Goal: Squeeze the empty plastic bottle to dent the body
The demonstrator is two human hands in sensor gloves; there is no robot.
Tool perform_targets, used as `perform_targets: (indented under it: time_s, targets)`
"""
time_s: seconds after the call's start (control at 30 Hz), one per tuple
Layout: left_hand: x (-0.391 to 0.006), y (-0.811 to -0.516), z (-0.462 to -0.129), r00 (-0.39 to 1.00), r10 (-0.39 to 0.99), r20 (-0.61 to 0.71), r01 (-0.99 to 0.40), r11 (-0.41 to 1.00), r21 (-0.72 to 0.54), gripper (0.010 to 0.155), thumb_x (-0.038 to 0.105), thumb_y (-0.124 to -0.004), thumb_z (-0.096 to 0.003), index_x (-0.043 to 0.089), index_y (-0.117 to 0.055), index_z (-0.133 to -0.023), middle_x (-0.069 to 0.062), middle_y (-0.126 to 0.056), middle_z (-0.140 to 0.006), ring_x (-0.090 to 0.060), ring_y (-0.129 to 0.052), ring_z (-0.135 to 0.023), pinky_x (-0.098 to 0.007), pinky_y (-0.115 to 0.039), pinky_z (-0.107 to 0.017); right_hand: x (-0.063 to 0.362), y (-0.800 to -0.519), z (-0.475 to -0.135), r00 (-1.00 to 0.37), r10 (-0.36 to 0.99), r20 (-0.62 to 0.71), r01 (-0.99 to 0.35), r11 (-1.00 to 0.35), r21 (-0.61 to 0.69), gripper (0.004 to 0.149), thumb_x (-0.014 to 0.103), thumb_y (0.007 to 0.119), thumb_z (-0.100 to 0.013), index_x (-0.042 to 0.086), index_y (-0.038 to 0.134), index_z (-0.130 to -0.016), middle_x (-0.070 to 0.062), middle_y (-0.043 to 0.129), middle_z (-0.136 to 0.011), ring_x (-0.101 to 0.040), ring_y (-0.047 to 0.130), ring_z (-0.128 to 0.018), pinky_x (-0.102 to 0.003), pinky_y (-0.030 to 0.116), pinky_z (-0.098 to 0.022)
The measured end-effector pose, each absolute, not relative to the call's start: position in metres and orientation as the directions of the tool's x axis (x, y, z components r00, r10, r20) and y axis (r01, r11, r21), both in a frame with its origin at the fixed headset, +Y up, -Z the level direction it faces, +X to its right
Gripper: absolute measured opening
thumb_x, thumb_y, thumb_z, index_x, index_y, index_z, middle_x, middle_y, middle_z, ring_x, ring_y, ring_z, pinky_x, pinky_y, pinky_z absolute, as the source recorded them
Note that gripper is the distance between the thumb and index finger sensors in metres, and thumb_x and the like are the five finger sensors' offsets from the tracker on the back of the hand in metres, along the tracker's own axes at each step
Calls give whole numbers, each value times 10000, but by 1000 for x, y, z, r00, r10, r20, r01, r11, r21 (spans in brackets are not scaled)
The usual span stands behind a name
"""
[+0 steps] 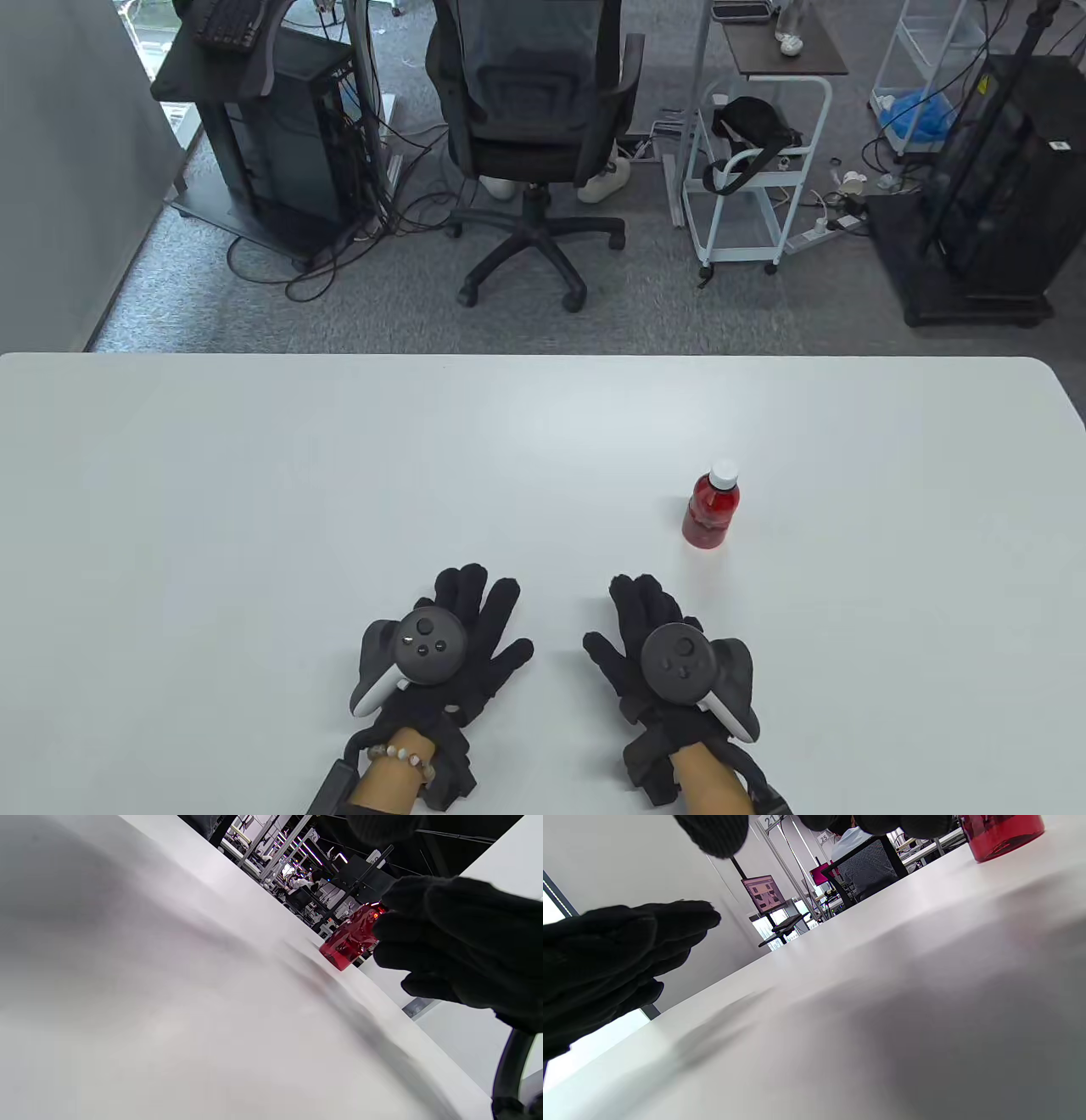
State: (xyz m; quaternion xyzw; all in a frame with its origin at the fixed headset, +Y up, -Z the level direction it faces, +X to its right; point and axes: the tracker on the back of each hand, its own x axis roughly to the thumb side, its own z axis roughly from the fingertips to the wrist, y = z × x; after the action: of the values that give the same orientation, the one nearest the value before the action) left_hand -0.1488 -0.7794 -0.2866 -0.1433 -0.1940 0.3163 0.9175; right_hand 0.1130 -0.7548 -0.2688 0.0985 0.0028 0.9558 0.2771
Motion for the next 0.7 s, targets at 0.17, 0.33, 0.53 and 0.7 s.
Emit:
perform_targets:
  time_s: [0.17, 0.33, 0.53, 0.7]
  targets:
    - [-147, -780, -287, 722, 637, 271, -518, 757, -398, 741, 558, -578, -643, 206, -230, -1195, -118, 44, -1180, -387, 120, -1066, -646, 22, -671, 115, -754, -269, -814, 551, 183, -549, -833, 66, 761, 470, 622, -656, 10, 329, -1186, -347, 354, -1188, -589, 473, -1017, -788, 402, -643]
    - [-145, -781, -287, 702, 655, 278, -527, 741, -416, 740, 562, -574, -644, 208, -232, -1196, -118, 40, -1183, -386, 120, -1068, -645, 24, -672, 118, -751, -269, -797, 576, 185, -577, -815, 52, 759, 468, 625, -654, 10, 335, -1185, -347, 361, -1187, -589, 478, -1016, -788, 404, -643]
    - [-141, -781, -288, 680, 673, 291, -532, 726, -436, 738, 561, -573, -645, 206, -236, -1197, -121, 32, -1187, -388, 115, -1071, -645, 24, -671, 121, -750, -271, -792, 579, 195, -590, -807, 0, 758, 456, 643, -649, 12, 337, -1182, -336, 378, -1187, -580, 493, -1014, -789, 415, -643]
    - [-142, -779, -287, 675, 674, 298, -539, 728, -424, 737, 557, -577, -643, 199, -248, -1197, -125, 19, -1189, -390, 104, -1074, -646, 19, -672, 125, -750, -269, -796, 576, 186, -588, -809, -13, 777, 463, 656, -642, 17, 321, -1182, -329, 380, -1189, -574, 498, -1017, -791, 417, -644]
